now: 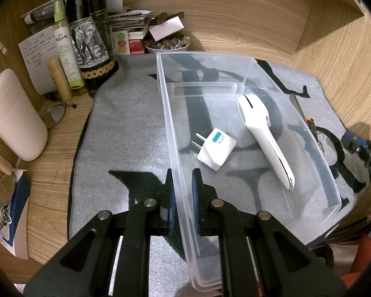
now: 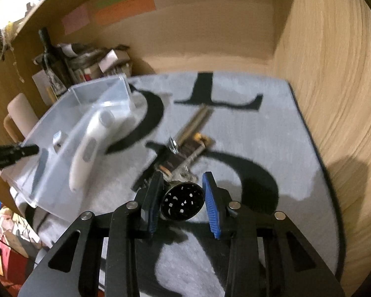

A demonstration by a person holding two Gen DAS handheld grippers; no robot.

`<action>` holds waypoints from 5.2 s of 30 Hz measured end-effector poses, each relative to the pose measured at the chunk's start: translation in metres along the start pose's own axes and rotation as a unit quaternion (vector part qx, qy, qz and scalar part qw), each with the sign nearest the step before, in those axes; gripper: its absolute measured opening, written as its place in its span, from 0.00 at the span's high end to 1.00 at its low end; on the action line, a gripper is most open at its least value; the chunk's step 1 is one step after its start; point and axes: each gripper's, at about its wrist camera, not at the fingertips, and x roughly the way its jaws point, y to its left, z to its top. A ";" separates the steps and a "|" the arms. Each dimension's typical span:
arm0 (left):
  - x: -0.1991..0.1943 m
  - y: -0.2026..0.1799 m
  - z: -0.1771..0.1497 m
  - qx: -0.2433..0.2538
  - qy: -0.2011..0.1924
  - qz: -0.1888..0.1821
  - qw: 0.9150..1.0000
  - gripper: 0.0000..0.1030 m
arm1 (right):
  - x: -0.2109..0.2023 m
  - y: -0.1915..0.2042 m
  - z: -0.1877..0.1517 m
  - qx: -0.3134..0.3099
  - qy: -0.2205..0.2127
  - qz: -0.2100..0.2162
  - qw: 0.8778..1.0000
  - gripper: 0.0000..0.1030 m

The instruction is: Organize rigid objects

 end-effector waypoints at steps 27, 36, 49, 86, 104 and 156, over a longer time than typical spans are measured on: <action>0.000 0.007 -0.002 -0.005 -0.009 -0.029 1.000 0.90 | 0.026 0.132 0.064 -0.115 -0.036 0.099 0.988 0.71; -0.001 0.008 -0.003 -0.008 -0.013 -0.032 0.999 0.90 | 0.055 0.152 0.060 -0.133 0.011 0.103 0.986 0.71; -0.001 0.008 -0.003 -0.006 -0.014 -0.028 0.999 0.90 | 0.073 0.164 0.052 -0.166 0.052 0.096 0.980 0.71; -0.001 0.002 -0.003 -0.005 -0.005 -0.010 1.000 0.90 | -0.006 0.042 0.032 -0.069 -0.021 -0.012 0.997 0.32; -0.003 -0.002 -0.004 -0.006 -0.003 0.004 1.000 0.90 | 0.017 0.030 -0.031 -0.055 0.058 0.015 0.997 0.34; -0.005 -0.002 -0.005 -0.008 -0.005 -0.001 1.000 0.90 | -0.004 0.132 0.060 -0.125 -0.071 0.141 0.979 0.87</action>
